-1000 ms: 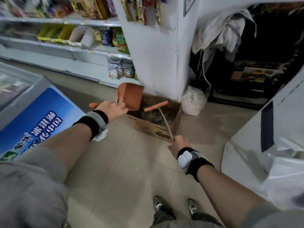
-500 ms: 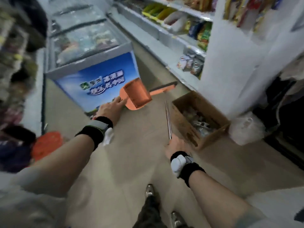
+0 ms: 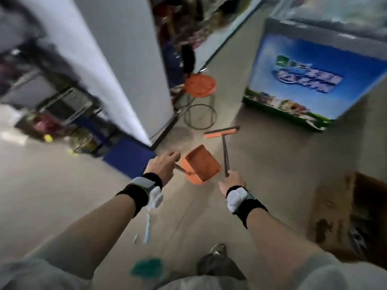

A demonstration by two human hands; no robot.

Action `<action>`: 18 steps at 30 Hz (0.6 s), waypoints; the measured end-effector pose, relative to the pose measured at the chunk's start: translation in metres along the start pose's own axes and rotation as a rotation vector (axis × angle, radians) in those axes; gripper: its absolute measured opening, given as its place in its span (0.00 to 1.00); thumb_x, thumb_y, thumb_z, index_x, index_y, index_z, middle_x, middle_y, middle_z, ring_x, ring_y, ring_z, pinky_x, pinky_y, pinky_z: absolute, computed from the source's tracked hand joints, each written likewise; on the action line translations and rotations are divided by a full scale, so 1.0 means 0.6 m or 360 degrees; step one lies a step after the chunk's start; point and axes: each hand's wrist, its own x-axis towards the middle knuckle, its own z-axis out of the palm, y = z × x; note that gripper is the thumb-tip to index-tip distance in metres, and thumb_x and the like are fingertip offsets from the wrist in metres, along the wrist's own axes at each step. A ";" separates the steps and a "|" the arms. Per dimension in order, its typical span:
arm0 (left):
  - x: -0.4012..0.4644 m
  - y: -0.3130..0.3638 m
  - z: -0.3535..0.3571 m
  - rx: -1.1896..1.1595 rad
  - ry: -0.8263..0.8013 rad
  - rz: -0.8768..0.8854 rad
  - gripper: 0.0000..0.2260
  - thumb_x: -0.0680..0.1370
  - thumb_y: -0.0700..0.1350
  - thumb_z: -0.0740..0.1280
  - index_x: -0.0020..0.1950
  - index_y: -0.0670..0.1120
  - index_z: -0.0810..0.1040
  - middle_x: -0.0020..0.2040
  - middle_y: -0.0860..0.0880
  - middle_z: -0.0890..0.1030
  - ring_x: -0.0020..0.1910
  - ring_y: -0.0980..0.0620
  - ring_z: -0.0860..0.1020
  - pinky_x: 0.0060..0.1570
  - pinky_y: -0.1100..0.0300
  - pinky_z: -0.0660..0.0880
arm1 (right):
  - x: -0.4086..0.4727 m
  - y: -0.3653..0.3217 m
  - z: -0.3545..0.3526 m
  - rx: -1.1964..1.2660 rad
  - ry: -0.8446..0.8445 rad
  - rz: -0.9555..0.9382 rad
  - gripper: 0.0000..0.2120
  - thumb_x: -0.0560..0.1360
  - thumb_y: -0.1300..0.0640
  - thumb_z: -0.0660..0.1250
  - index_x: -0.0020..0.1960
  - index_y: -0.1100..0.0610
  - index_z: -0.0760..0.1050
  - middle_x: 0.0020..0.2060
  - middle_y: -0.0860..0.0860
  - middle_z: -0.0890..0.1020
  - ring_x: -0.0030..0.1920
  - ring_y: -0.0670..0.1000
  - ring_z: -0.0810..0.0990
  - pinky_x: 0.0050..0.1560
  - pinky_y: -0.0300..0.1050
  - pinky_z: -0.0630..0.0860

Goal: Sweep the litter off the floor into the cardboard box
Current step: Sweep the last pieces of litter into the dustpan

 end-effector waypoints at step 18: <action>-0.688 -0.357 0.155 -0.0357 0.0181 -0.1408 0.05 0.77 0.44 0.65 0.49 0.53 0.69 0.48 0.49 0.76 0.38 0.36 0.77 0.34 0.50 0.72 | -0.260 -0.089 0.412 0.0054 -0.0823 0.0115 0.08 0.76 0.67 0.56 0.51 0.60 0.71 0.30 0.58 0.71 0.15 0.52 0.71 0.25 0.41 0.69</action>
